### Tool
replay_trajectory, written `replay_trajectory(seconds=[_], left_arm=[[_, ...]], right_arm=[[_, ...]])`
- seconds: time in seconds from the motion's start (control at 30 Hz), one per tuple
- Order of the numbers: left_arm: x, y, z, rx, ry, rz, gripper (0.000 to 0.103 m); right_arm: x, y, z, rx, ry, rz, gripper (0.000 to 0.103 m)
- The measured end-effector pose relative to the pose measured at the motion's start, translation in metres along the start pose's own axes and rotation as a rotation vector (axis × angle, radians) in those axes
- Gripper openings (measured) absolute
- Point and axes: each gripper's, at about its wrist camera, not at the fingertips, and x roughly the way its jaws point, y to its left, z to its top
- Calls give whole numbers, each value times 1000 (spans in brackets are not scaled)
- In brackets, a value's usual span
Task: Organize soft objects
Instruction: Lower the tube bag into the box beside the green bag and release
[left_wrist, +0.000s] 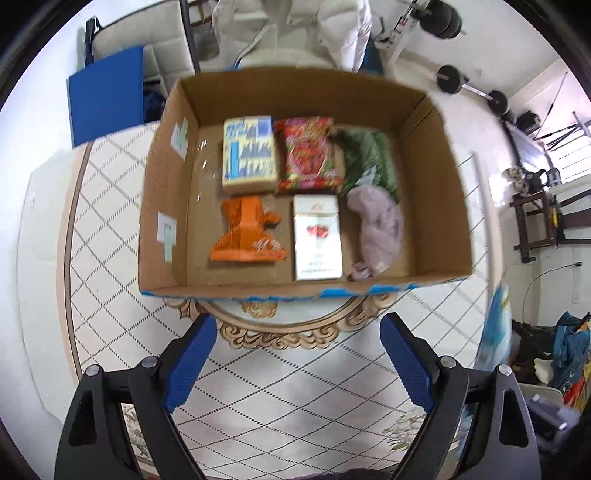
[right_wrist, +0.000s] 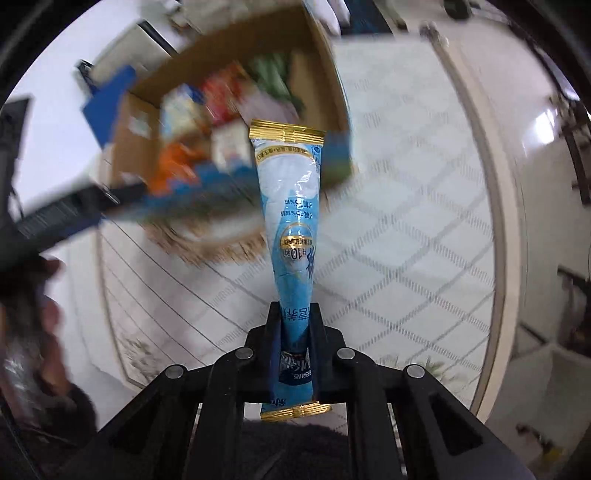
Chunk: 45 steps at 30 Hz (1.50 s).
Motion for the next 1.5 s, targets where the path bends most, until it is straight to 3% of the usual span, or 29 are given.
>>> replay_trajectory(seconds=[0.23,0.53,0.9,1.23,1.33,1.4,1.5], left_arm=[[-25,-5,24,12,-77,20,91],[1,11,73,-12,-86,48,91],[67,19,127,-9,14,46,91],[84,18,137,-5,39,43,91],[85,18,137,-12,37,46,91],[83,18,135,-11,30,50,91],[77,20,131,-16,17,56,91]], right_arm=[[-38,14,82,-44,-109,-16,14],[6,23,164,-29,-84,-75,14],[97,12,207,-31,38,-193,14],[116,4,216,-26,69,-212,15],[114,3,217,-27,71,-239,23],[109,3,215,-15,54,-237,48],[97,7,211,-10,27,-232,65]])
